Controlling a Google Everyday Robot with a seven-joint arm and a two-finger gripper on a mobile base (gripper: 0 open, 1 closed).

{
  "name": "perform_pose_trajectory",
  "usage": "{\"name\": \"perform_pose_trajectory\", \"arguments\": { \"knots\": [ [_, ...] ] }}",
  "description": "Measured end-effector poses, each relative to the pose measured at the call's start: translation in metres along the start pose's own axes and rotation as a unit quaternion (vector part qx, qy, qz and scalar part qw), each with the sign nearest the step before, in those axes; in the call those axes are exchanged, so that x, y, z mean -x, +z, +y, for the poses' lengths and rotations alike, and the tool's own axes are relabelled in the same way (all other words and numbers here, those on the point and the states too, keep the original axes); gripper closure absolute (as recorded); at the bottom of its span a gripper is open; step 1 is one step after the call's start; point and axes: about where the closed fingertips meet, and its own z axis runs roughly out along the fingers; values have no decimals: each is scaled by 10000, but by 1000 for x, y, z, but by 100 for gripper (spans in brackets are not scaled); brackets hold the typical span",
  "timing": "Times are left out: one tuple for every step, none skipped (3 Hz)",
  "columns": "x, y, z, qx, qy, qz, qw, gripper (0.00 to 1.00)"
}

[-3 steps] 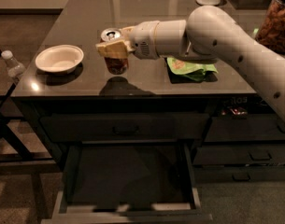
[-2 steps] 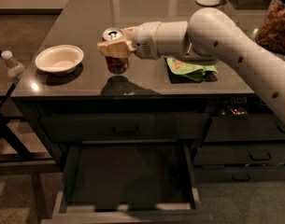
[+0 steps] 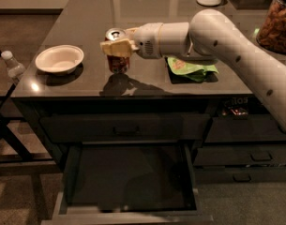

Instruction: Pick coke can from middle drawer and place on counter

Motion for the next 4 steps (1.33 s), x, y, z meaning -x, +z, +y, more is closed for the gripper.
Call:
{"name": "perform_pose_trajectory", "arguments": {
  "knots": [
    [-2,8,0,139,-26,322,9994,100],
    [-17,16,-2,316,116,800,9962,100],
    [-17,16,-2,317,118,801,9962,100],
    [-21,18,0,381,205,616,9972,100]
  ]
}}
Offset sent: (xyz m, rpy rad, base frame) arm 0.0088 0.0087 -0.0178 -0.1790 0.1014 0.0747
